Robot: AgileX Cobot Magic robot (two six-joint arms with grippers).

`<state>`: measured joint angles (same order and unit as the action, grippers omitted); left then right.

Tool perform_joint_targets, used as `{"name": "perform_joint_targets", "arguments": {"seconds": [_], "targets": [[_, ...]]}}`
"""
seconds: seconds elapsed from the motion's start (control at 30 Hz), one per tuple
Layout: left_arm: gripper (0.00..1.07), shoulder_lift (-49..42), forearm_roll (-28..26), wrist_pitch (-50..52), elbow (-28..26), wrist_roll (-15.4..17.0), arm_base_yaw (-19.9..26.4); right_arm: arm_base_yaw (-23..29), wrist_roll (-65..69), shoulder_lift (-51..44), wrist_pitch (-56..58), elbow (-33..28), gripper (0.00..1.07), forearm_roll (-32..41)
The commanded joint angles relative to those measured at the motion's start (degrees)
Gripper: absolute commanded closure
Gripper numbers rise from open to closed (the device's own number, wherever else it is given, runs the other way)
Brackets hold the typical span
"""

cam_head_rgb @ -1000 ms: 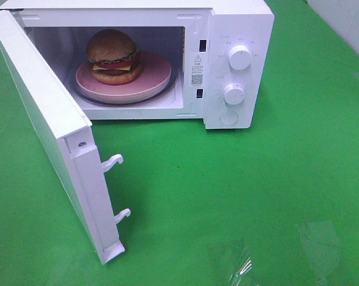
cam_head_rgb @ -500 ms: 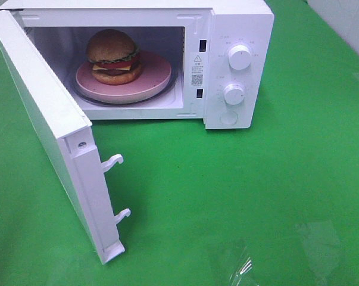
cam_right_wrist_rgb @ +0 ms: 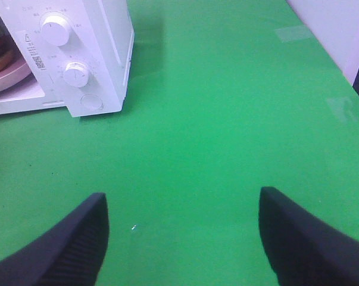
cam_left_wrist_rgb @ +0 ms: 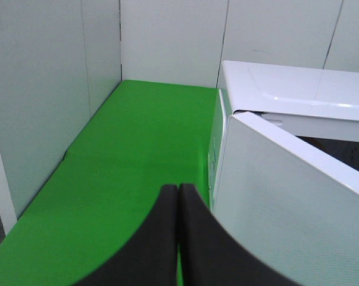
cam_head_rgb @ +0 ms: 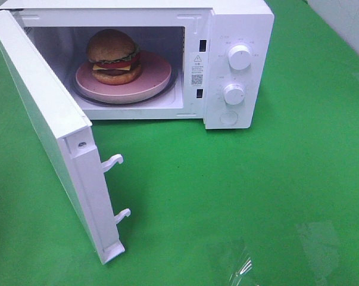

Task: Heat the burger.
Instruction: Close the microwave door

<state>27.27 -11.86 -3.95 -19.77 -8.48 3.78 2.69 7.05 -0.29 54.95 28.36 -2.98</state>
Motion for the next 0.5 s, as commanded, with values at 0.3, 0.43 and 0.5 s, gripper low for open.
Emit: {"name": "perform_joint_targets", "arguments": {"seconds": [0.3, 0.43, 0.5], "targets": [[1.07, 12.49, 0.06, 23.38, 6.19, 4.01, 0.11, -0.52, 0.06, -1.43, -0.11, -0.06, 0.4, 0.4], [1.07, 18.11, 5.79, 26.47, 6.3, 8.48, 0.11, -0.52, 0.06, -1.43, -0.11, -0.06, 0.4, 0.4], [1.07, 19.71, 8.14, 27.22, 6.3, 9.85, 0.11, -0.52, 0.06, -1.43, -0.11, -0.06, 0.4, 0.4]]}}
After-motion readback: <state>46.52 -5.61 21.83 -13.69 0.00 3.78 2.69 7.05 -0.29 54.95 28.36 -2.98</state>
